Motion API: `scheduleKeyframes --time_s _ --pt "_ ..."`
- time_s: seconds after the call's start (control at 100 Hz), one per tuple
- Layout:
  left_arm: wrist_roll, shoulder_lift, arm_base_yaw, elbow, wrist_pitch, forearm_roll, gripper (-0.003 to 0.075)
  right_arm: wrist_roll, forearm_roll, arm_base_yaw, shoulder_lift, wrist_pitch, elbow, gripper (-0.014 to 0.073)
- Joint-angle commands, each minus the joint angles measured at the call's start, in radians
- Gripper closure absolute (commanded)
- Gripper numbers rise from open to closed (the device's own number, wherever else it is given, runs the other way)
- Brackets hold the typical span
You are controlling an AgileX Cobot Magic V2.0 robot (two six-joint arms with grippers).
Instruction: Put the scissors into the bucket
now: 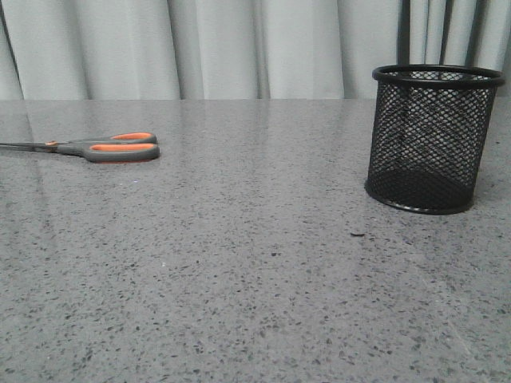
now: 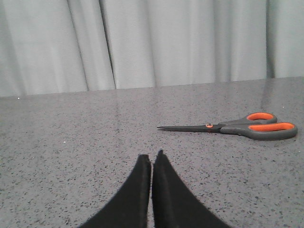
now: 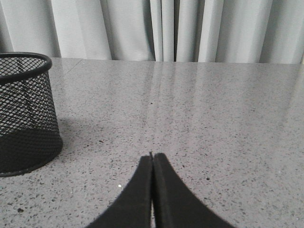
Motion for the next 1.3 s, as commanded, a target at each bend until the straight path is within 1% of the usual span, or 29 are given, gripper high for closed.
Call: scheduleKeyframes --time_s 0.0,0.51,0.71,0.8,0.97,1.04,1.09,1.21,1.29 --pt "-0.010 -0.025 0.003 0.015 -0.076 -0.001 0.0741 0.002 -0.010 0.001 -0.019 -0.079 0.027 0.0664" --pt "-0.010 -0.025 0.003 0.015 -0.076 -0.001 0.0741 0.002 -0.010 0.001 -0.019 -0.081 0.027 0.0664" --pt "-0.010 -0.025 0.003 0.015 -0.076 -0.001 0.0741 0.002 -0.010 0.001 -0.019 -0.138 0.027 0.0664" --pt "-0.010 -0.025 0.003 0.015 -0.076 -0.001 0.0741 0.002 -0.010 0.001 -0.019 -0.138 0.027 0.0664" --pt "-0.010 -0.025 0.003 0.015 -0.076 -0.072 0.0741 0.002 0.002 0.001 -0.019 -0.138 0.027 0.0664" --pt "-0.010 -0.025 0.003 0.015 -0.076 -0.085 0.0741 0.002 0.034 0.001 -0.019 -0.143 0.027 0.0664" --pt "-0.010 -0.025 0.003 0.015 -0.076 -0.104 0.0741 0.002 0.093 0.001 -0.019 -0.148 0.027 0.0664" --pt "-0.010 -0.025 0.003 0.015 -0.076 -0.249 0.0741 0.002 0.231 0.001 -0.019 -0.157 0.027 0.0664" --pt "-0.010 -0.025 0.003 0.015 -0.076 -0.336 0.0741 0.002 0.280 0.001 -0.019 -0.157 0.027 0.0664"
